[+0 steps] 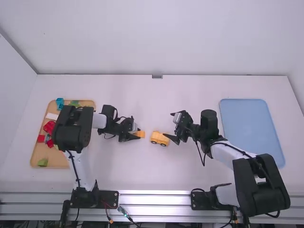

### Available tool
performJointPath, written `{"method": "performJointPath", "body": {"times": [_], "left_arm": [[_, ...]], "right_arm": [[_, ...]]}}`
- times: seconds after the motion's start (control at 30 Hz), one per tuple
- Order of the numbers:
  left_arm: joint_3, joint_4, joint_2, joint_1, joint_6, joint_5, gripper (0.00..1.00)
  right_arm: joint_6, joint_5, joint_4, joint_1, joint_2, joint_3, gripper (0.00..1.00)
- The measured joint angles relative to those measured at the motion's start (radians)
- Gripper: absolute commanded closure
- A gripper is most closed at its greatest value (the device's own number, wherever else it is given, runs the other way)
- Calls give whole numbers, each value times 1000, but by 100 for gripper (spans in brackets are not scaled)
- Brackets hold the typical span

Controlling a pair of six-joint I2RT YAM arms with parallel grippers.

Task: Assemble lego blocks to make yellow taxi

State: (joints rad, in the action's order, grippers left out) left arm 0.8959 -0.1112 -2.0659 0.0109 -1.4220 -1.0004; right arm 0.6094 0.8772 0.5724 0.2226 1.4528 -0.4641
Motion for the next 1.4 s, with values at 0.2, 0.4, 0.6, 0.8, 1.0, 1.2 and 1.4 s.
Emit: {"method": "performJointPath", "body": {"times": [0.2,0.4,0.6,0.8,1.0,1.2,1.4], "left_arm": [[0,-3,0,-20,0,-6,57],[0,-1,0,-15,10,-5,80],[0,-6,1,-14,11,-10,78],[-21,-116,73,-14,13,26,76],[-27,-207,278,-14,13,36,80],[-27,-208,348,-14,13,0,82],[-27,-209,349,-9,13,-43,85]], "right_arm": [[-3,0,0,0,0,0,1],[-2,0,1,0,0,0,1],[-2,0,-6,0,0,0,1],[-2,2,-39,1,0,0,1],[50,-21,-120,58,0,0,1],[82,-124,-148,105,0,34,1],[97,-149,129,105,65,154,1]]}}
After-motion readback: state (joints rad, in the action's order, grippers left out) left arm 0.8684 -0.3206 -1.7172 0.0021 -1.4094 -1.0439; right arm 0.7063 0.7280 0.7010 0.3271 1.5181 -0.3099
